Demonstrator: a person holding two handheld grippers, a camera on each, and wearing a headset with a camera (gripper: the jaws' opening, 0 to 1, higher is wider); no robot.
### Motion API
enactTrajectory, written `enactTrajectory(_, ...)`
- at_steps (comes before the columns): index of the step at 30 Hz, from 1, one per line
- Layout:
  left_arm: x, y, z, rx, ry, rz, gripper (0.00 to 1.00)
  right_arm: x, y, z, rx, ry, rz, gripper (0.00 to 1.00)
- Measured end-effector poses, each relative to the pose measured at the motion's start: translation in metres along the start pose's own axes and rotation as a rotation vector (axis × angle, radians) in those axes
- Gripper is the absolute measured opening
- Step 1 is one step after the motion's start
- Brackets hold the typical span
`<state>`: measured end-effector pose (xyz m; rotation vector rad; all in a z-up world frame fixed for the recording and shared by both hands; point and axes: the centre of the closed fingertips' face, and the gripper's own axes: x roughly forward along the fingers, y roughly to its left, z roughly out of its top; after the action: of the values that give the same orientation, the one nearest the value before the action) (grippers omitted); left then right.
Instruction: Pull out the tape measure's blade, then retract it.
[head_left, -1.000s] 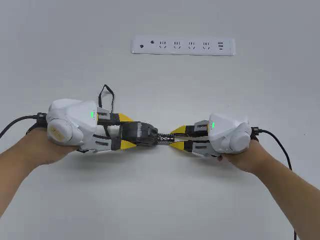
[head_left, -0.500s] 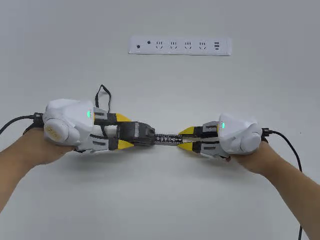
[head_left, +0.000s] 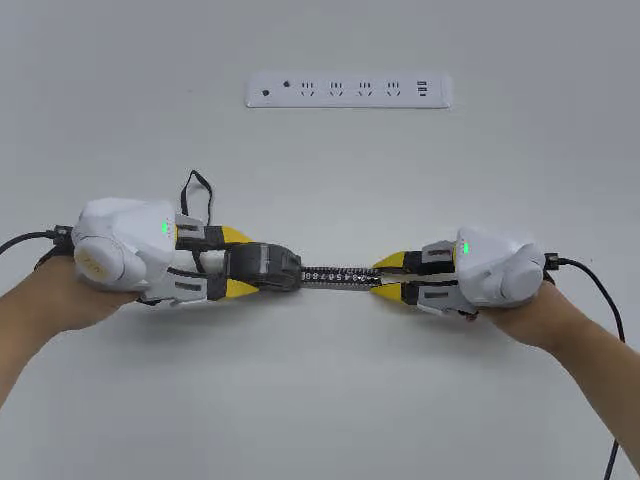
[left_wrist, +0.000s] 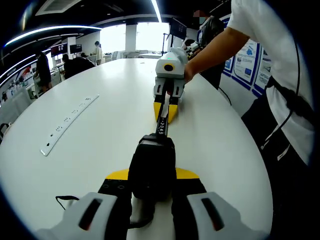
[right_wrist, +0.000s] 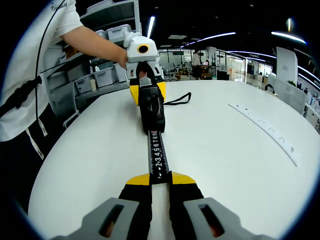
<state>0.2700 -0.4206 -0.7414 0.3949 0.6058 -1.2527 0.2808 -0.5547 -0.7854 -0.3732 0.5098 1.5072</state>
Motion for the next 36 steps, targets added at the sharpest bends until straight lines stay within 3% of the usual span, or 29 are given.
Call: enactTrajectory(36,0.002,-0.001,0.002,-0.006,0.007,-0.005,0.26,-0.051,-0.008,-0.021,0.033,0.013,-0.026,0.09)
